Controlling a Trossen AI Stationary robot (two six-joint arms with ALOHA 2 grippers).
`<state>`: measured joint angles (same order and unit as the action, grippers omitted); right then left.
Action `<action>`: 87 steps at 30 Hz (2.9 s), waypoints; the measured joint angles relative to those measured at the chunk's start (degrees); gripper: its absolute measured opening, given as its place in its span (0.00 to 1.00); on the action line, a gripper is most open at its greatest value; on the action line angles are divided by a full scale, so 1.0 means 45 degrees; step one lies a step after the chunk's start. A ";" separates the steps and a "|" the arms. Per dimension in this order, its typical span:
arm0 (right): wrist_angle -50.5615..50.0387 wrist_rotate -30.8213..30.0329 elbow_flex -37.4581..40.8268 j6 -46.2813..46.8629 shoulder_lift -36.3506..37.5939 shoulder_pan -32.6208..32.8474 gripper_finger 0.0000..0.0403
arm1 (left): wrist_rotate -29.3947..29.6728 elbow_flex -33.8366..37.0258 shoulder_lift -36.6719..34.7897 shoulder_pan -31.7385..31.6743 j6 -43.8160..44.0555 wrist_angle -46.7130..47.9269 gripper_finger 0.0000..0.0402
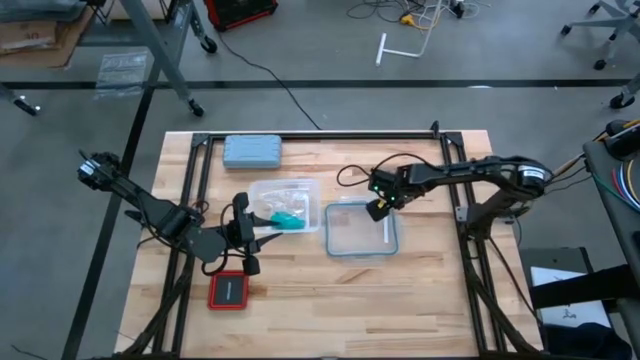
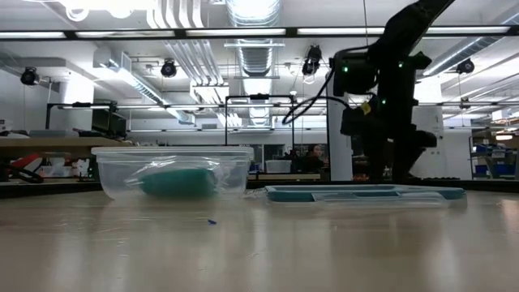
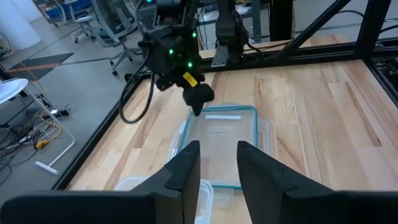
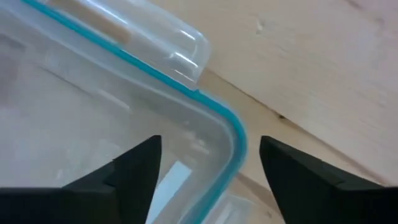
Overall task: Roll bandage
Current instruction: Close the transparent food container
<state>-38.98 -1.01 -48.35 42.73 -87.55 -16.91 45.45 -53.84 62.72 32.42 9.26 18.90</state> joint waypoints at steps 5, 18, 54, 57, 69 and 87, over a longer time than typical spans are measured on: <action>0.0200 0.0475 -0.0049 -0.0449 -0.1056 -0.0080 0.71 | -0.0002 0.0000 -0.0001 -0.0002 0.0000 0.0000 0.27; 0.1213 0.2237 0.0039 -0.1100 -0.1069 -0.0012 0.59 | 0.0000 0.0000 -0.0004 -0.0005 0.0000 0.0005 0.27; -0.0109 -0.0170 0.3780 0.4422 0.5678 0.3836 0.01 | -0.5297 -0.1071 0.7823 -0.3133 0.2636 -0.4585 0.00; 0.0657 -0.0243 0.4484 0.5102 0.5676 0.4318 0.00 | -0.5281 -0.1698 0.8957 -0.3236 0.2689 -0.4380 0.00; 0.1993 -0.0860 0.4947 0.6361 0.4296 0.5606 0.00 | -0.5389 -0.3141 1.1310 -0.3755 0.3422 -0.2400 0.00; 0.3828 -0.0826 0.5089 0.6502 0.3755 0.5951 0.00 | -0.5872 -0.2807 1.1684 -0.3910 0.3711 -0.2864 0.00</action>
<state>-21.75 -4.72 -25.45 71.99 -70.65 9.87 19.03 -66.48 115.30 14.83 25.96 6.01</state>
